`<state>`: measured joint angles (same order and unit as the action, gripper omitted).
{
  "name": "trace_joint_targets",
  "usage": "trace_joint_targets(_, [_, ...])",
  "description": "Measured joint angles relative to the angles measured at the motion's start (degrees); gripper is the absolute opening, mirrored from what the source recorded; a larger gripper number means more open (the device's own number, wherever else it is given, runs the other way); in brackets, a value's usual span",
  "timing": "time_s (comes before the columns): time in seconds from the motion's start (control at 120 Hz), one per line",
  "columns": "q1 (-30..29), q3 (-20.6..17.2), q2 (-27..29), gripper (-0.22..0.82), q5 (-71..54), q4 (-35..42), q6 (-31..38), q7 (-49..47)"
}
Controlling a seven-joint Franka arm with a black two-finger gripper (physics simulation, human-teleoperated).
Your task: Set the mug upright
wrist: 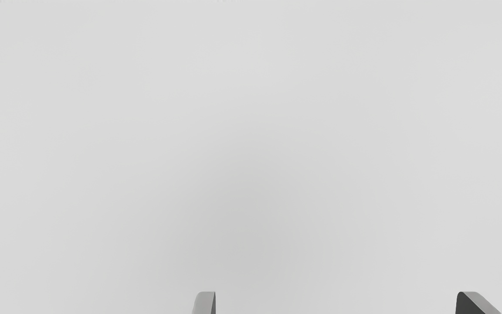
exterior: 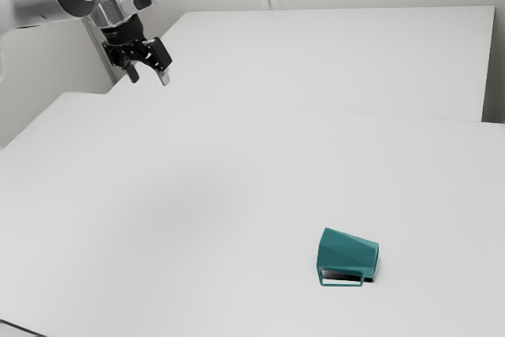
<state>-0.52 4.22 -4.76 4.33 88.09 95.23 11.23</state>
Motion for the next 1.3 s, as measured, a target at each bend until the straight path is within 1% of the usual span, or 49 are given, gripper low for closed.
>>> trace_joint_targets(0.308, [-0.2,-0.1,0.2,0.6,0.2,0.5,-0.1,-0.1])
trace_joint_targets(0.425, [-0.9,-2.6,0.4,0.6,1.7,2.7,0.2,-0.2])
trace_joint_targets(0.508, [0.2,-3.3,0.9,0.6,6.4,4.8,0.7,-0.1])
trace_joint_targets(0.567, [-0.2,-4.7,1.6,0.6,10.1,7.3,1.9,-0.1])
trace_joint_targets(0.7, [-0.5,-8.2,3.7,0.6,16.9,14.4,6.3,0.0])
trace_joint_targets(0.908, [-0.8,-14.5,4.8,0.6,26.3,24.1,17.1,0.1])
trace_joint_targets(1.008, [-0.1,-16.9,3.7,0.6,28.9,26.2,20.6,0.0])
trace_joint_targets(1.1, [0.7,-18.9,3.1,0.6,32.2,30.2,25.0,0.0])
trace_joint_targets(1.208, [1.3,-21.2,2.5,0.6,34.7,32.6,29.9,0.2])
trace_joint_targets(1.3, [1.0,-23.0,1.5,0.6,40.3,35.0,32.9,1.6])
